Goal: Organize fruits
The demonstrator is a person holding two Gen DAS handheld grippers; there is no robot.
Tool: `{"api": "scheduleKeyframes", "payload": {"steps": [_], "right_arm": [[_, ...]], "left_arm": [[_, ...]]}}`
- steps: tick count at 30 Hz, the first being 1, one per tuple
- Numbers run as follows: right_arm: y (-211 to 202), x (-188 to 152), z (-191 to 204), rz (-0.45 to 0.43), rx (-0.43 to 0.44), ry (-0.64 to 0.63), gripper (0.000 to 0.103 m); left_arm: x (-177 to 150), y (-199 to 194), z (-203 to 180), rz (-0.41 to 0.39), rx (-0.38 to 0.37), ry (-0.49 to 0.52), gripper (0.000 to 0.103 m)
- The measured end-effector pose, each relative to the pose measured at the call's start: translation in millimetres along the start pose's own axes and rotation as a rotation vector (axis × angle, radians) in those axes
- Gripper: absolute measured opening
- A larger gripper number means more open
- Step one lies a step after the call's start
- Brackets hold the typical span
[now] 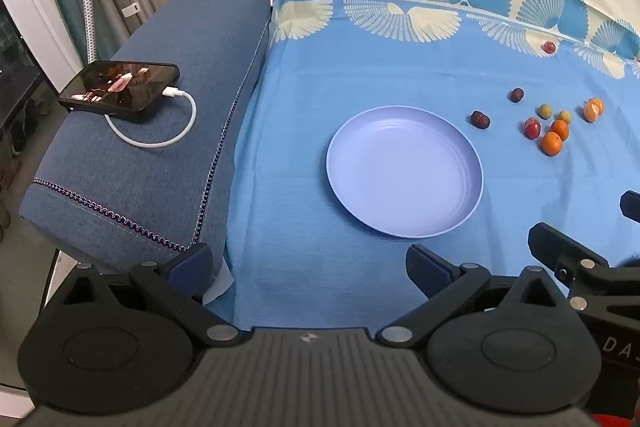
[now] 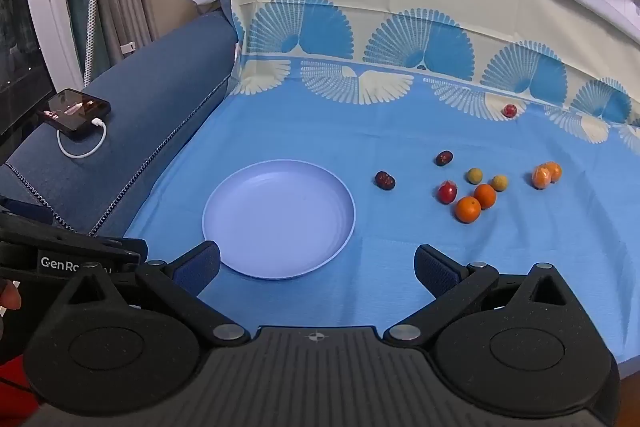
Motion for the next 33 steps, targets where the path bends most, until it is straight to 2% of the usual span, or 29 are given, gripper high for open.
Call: {"api": "scheduleKeyframes", "payload": {"steps": [16,27,33], "right_arm": [[3.9,0.3,-0.6,0.011,-0.002,0.013,0.103],[2.5,-3.5,-0.5,-0.033,0.008,0.008,0.103],[2.9,-3.2,-0.1,-0.021,0.000,0.002,0.103]], "left_arm": [[-3.9,3.2,-1.6,0.006,0.003,0.007,0.103],[-4.6,3.6,-1.0,0.009,0.001,0.006,0.103],[-5.3,4.4,-0.7,0.010,0.000,0.006,0.103]]}}
Point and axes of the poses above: each gripper's, at about its wrist camera, not at the fingertips, and y roughly the way its jaws point, z to its left, x to its top, the point moved 2 cm from there along y, roughly the way its jaws point, and after that the axes turned 1 degree about -z, right-handed, at the moved point
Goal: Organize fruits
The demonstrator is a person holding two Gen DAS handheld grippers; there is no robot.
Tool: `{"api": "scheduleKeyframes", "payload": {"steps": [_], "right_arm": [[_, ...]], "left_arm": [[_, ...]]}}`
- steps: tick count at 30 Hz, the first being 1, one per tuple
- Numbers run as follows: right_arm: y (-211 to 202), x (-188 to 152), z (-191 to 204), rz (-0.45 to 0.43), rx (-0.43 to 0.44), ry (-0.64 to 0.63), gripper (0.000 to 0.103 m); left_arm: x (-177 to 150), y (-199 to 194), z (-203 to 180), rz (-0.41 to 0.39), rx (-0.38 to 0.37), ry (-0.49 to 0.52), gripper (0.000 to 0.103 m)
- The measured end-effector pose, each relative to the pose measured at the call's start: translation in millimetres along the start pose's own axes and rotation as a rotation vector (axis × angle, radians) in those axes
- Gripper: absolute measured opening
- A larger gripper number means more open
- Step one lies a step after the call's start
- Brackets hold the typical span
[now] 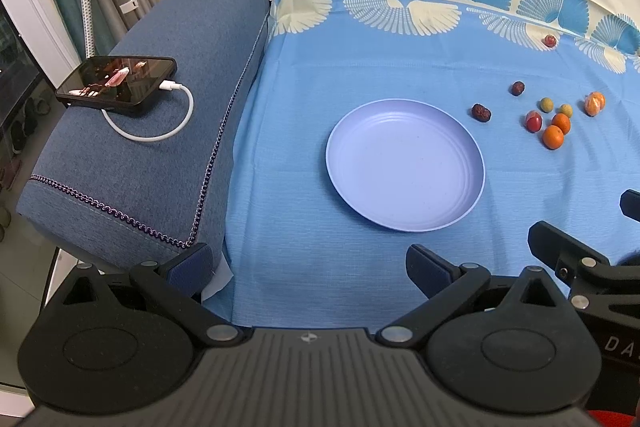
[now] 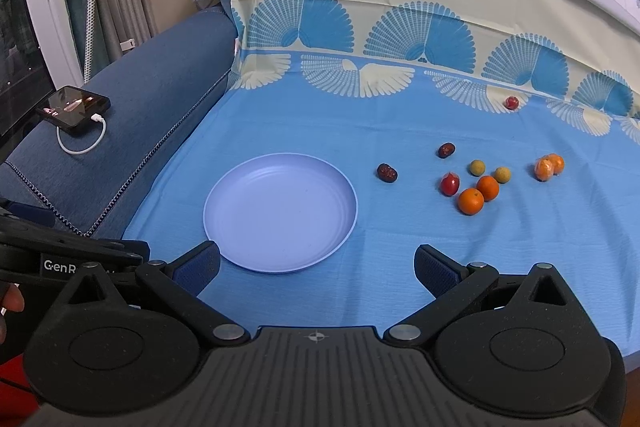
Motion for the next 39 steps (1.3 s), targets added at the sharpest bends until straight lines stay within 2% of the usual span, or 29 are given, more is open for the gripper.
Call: {"api": "scheduleKeyframes", "payload": {"steps": [16,23,33,36,39], "right_arm": [[2.7,-2.9,1.6,0.019,0.002,-0.015,0.103],[6.5,-0.7,-0.1,0.053,-0.043,-0.063,0.103],[20.2,-0.5,-15.9,-0.004,0.009,0.045,0.103],[25.4,0.4,-34.2,-0.021,-0.013,0.110,0.103],[30.2,-2.1,-59.8,-0.050,-0.083,0.186,0.103]], "left_arm": [[-1.4,3.2,-1.2,0.009,0.003,0.007,0.103],[0.8,7.6,-1.1,0.023,0.008,0.017,0.103],[15.7,27.4,-13.5,0.076,0.025,0.051,0.103],[29.2,34.3,-27.1,0.082,0.018,0.084,0.103],[46.9,43.2,-48.7,0.081,-0.009,0.131,0.103]]}}
Point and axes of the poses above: each gripper's, at about its wrist camera, not at the fingertips, and y roughly the way its jaws point, z to its left, x to its top, the point moved 2 cm from there along y, roughly the way its jaws point, and after that the axes turned 1 degree about -z, right-handed, at the moved point
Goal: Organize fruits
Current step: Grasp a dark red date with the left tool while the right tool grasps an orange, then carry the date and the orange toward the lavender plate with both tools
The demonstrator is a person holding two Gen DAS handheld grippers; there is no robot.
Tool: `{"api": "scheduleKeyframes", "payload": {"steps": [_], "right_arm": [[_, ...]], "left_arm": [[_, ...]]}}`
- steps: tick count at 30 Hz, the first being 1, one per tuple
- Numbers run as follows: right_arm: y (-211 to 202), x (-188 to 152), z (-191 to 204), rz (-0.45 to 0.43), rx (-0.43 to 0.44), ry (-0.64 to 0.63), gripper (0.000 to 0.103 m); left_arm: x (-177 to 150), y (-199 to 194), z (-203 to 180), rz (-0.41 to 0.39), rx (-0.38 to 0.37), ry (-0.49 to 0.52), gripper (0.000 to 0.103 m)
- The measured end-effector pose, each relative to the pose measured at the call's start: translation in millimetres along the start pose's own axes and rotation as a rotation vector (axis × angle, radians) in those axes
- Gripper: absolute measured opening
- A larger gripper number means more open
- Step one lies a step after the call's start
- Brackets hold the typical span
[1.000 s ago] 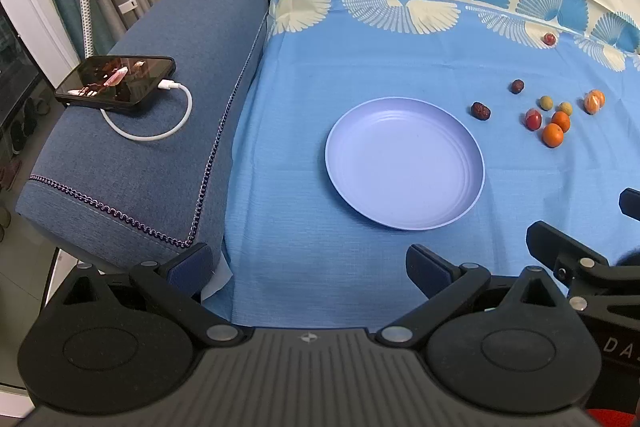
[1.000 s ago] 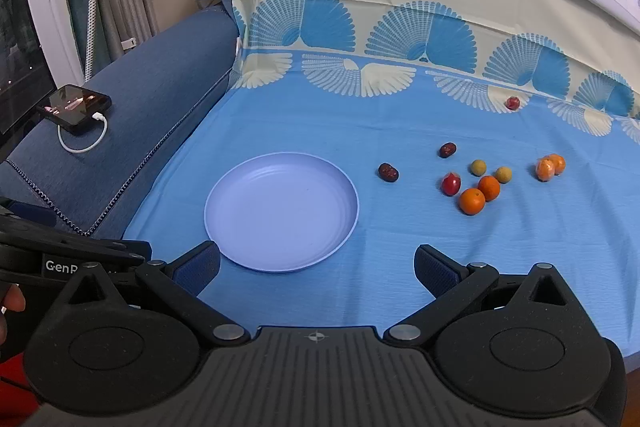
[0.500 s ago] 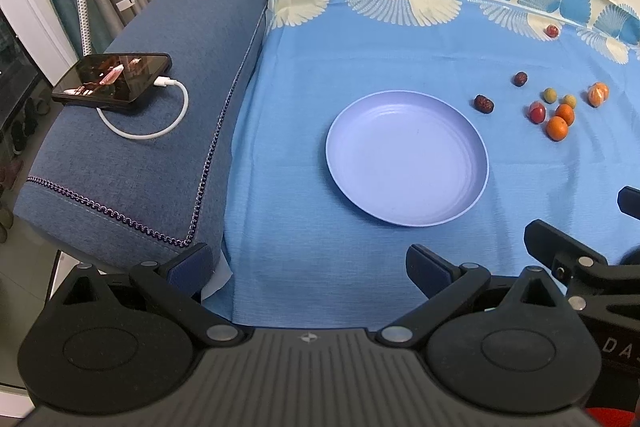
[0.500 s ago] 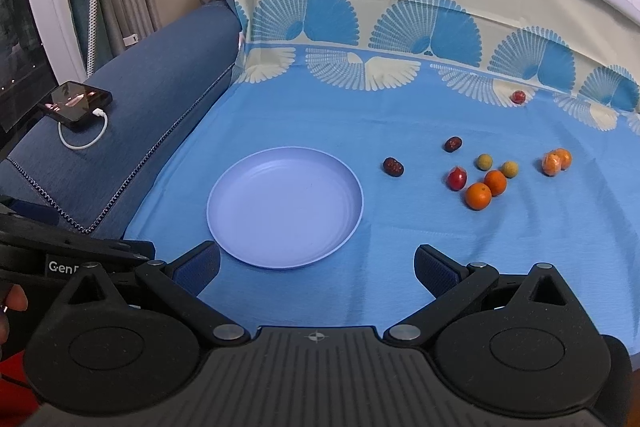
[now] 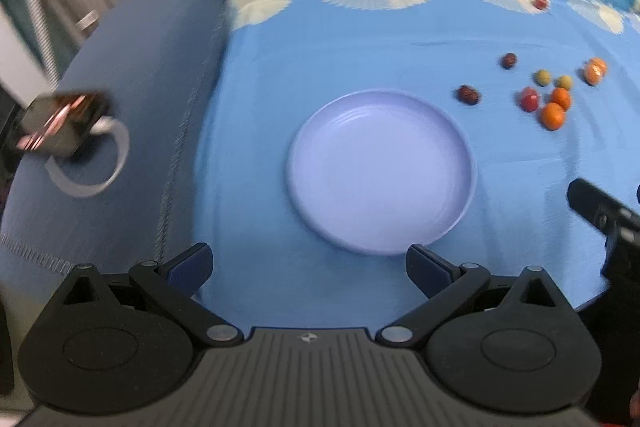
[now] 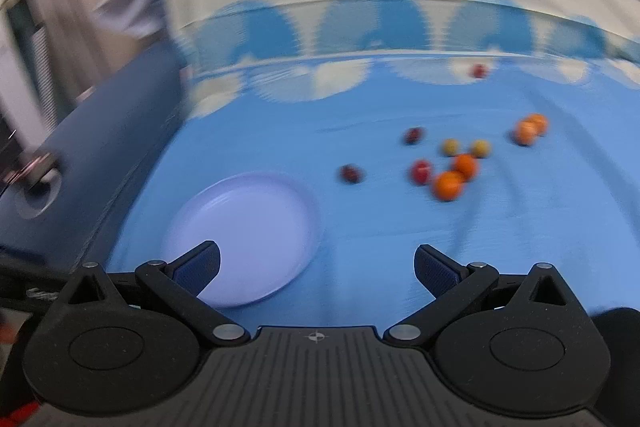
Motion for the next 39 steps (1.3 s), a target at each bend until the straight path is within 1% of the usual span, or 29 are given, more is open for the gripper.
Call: {"api": "scheduleKeyframes", "payload": {"steps": [3,5,7,8,11,13,15,17,21,23,25,26,27,28,29,30,31,33,36,39], "right_arm": [[12.8,4.4,-33.7,-0.066,-0.096,0.050,0.103],[28.9,6.7,-56.9,-0.083,-0.153,0.065,0.103],[48.9,8.4,-77.6,-0.083,-0.206,0.073,0.103],[64.2,7.5,-84.1,-0.062,-0.220,0.081,0.103],[110.6,13.3,-100.9,-0.028,-0.236,0.071,0.102],[139.6,14.7,-107.2,0.008,-0.212,0.050,0.101],[167.4,14.6,-109.0,0.043,-0.203,0.053,0.092],[189.1,14.8,-111.3,0.080,-0.204,0.058,0.082],[212.4,8.9,-113.5,0.088,-0.221,0.038,0.082],[214.7,4.1,-112.8,0.072,-0.228,0.016,0.085],[214.3,2.6,-109.4,0.059,-0.248,-0.012,0.087],[214.3,2.9,-109.2,0.057,-0.252,-0.016,0.086],[214.1,3.4,-109.7,0.056,-0.251,-0.015,0.084],[212.9,4.1,-110.3,0.053,-0.241,-0.012,0.067],[210.1,4.6,-109.7,0.044,-0.237,-0.015,0.040],[206.8,5.3,-107.7,0.034,-0.237,-0.032,0.037],[204.8,5.7,-107.0,0.035,-0.257,-0.043,0.037],[202.2,5.7,-111.1,0.035,-0.261,-0.010,0.037],[196.0,6.3,-115.4,0.033,-0.295,0.001,0.037],[175.9,13.6,-120.2,0.020,-0.322,0.030,0.037]], "left_arm": [[26.9,14.6,-26.7,0.006,-0.051,0.055,0.103],[49.6,29.6,-47.4,0.022,-0.098,0.098,0.103],[74.9,48.0,-71.0,0.024,-0.122,0.150,0.103],[88.1,58.1,-83.4,0.015,-0.126,0.177,0.103],[119.5,91.3,-119.2,-0.002,-0.130,0.267,0.103],[134.6,120.2,-138.2,0.027,-0.154,0.310,0.103],[146.3,151.0,-153.9,0.069,-0.178,0.337,0.103],[152.4,173.3,-161.8,0.089,-0.187,0.342,0.102],[161.9,203.7,-171.7,0.119,-0.207,0.342,0.102],[162.0,214.1,-175.0,0.136,-0.209,0.337,0.102],[161.0,216.0,-173.6,0.126,-0.228,0.319,0.102],[161.1,214.7,-172.8,0.123,-0.250,0.311,0.093],[161.3,213.0,-173.6,0.124,-0.285,0.298,0.069],[161.7,209.1,-172.4,0.128,-0.333,0.274,0.051],[162.6,203.6,-171.5,0.122,-0.347,0.260,0.034],[162.3,198.3,-173.4,0.104,-0.353,0.268,0.034],[161.0,193.1,-175.0,0.077,-0.368,0.281,0.034],[156.4,181.6,-175.7,0.040,-0.386,0.297,0.034],[150.2,158.1,-162.7,0.004,-0.403,0.262,0.034],[139.8,118.8,-138.7,-0.034,-0.414,0.208,0.034]]}}
Point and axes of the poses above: each gripper's, at about its wrist camera, not at the fingertips, and y roughly the way its jaws point, z to its left, x to its top, the point moved 2 cm from there along y, roughly the way its jaws point, and after that the axes turned 1 degree about -z, right-handed, at the moved point
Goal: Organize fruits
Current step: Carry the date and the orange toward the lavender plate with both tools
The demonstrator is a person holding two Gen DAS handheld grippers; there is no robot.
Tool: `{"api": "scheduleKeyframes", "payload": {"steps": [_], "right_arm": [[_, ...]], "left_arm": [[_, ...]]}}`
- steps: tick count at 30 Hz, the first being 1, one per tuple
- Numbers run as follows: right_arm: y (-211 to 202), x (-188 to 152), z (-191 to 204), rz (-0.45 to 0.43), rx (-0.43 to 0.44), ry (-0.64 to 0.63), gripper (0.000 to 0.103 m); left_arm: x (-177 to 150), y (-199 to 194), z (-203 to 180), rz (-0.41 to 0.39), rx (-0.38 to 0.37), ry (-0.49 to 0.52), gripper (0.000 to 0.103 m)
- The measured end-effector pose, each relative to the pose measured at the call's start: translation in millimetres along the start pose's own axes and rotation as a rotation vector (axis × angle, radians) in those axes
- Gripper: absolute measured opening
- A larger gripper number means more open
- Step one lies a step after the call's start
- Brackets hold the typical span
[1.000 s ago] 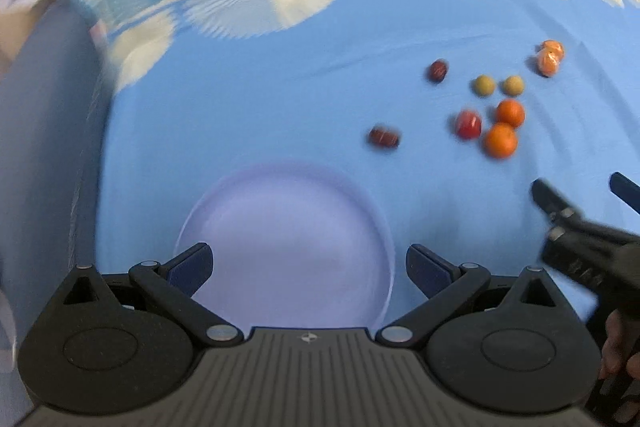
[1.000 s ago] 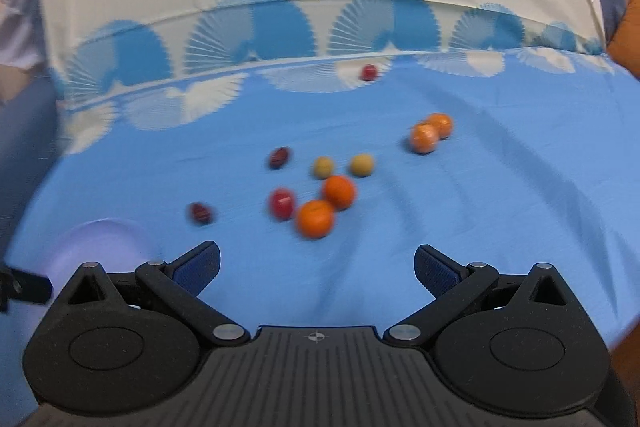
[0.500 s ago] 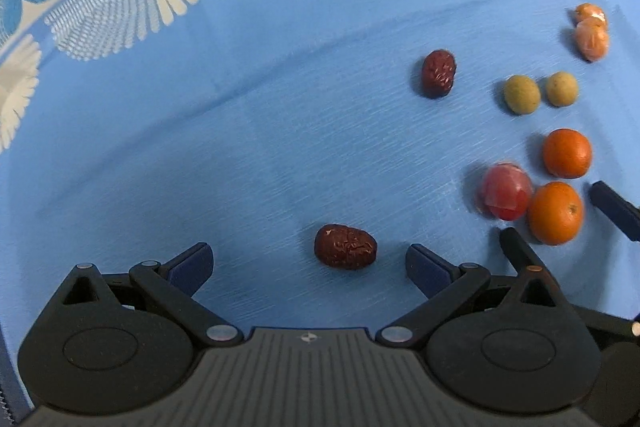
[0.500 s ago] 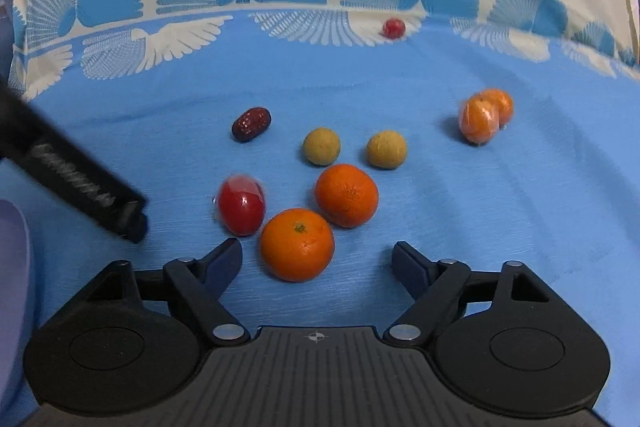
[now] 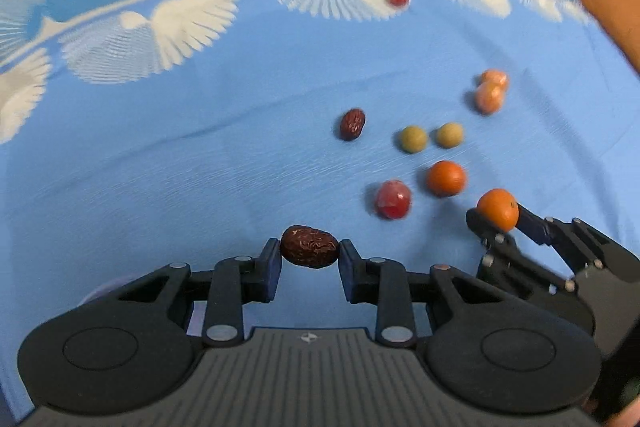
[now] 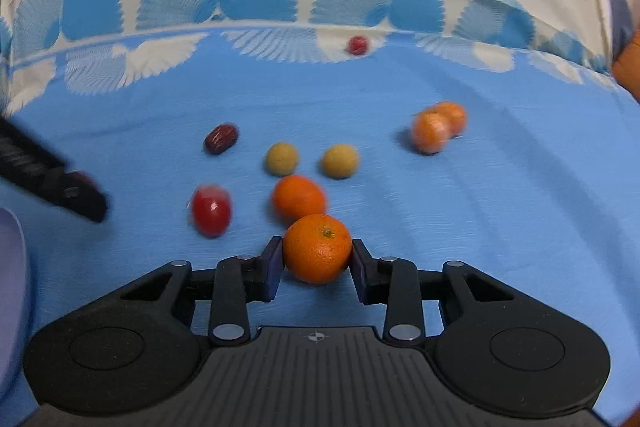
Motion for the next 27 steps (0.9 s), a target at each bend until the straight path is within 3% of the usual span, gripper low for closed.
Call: {"api": "scheduleKeyframes", "payload": {"steps": [5,13,17,20,27], "right_arm": [[-67.9,16.1,-9.9,-0.057,0.067,0.060,0.037],[-191.5,-6.2,20.1,-0.084,0.282,-0.065,0.037],[-229.9,-31.6,55.3,-0.040,0.411,-0.154,0.037],[-258.3,-46.1,85.8,-0.054,0.475,-0.266,0.037],[-301.1,-53.0,105.4,-0.127,0.510,-0.375,0.037]], "left_arm": [[-41.7,-91.7,10.7,-0.079,0.006,-0.083,0.034],[-144.6,-195.9,29.2,-0.138,0.157,-0.149,0.034],[-191.0,-223.4,41.3,-0.131,0.211,-0.208,0.034],[-213.9,-233.2,49.0,-0.123,0.244,-0.267,0.034],[-240.6,-249.5,54.7,-0.135,0.255,-0.332,0.034]]}}
Point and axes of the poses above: each gripper's, at about its wrist camera, not at the fingertips, and y roughly the way its jaws point, z to its left, x to its top, the point moved 2 cm from there along y, roughly the way its jaws point, and after that the axes turned 1 degree about -z, right-handed, at the moved point
